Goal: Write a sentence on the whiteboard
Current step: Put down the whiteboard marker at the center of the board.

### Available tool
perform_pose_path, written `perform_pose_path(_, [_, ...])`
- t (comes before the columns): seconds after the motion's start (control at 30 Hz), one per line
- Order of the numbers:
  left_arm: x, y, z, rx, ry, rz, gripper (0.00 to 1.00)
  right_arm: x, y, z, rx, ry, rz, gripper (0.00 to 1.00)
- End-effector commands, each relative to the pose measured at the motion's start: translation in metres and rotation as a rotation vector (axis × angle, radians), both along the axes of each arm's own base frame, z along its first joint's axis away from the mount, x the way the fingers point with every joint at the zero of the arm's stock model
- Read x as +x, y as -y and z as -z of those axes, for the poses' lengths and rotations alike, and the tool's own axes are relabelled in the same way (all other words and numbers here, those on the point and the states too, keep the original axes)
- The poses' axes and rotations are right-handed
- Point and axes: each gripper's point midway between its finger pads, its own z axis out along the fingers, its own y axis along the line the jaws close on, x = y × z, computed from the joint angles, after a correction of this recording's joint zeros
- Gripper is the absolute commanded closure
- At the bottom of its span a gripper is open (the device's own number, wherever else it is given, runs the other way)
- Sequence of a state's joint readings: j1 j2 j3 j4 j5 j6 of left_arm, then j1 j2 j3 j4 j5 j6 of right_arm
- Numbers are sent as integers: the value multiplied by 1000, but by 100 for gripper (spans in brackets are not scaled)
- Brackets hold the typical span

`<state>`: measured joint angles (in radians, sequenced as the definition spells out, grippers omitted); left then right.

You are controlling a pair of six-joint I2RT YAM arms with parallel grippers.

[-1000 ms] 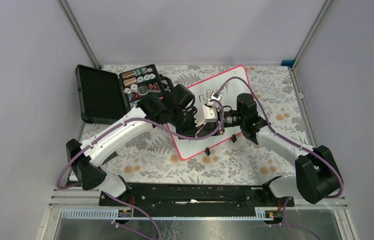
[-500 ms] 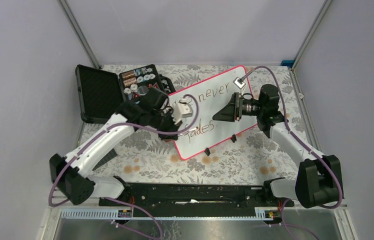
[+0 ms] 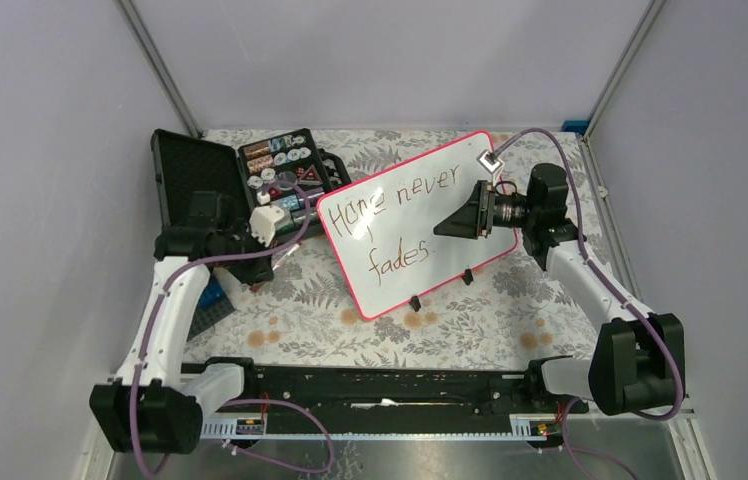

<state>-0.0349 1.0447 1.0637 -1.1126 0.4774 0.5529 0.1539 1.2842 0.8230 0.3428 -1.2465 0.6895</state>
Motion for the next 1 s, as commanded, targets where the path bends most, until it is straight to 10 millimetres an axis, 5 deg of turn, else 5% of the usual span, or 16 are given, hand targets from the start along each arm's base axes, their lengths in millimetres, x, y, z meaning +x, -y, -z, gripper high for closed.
perform_pose_path(0.0, [9, -27, 40, 129, -76, -64, 100, 9, 4, -14, -57, 125, 35, 0])
perform_pose_path(0.23, [32, -43, 96, 193, -125, -219, 98, 25, 18, 11, -232, 134, 153, 1])
perform_pose_path(0.43, [41, -52, 132, 238, -156, -272, 92, 26, 20, 11, -247, 145, 164, 0])
perform_pose_path(0.77, [38, -53, 166, 255, -228, -265, 77, 24, 22, 8, -257, 163, 158, 0])
perform_pose_path(0.97, [35, -54, 166, 261, -242, -263, 55, 23, 24, 3, -276, 189, 158, 1])
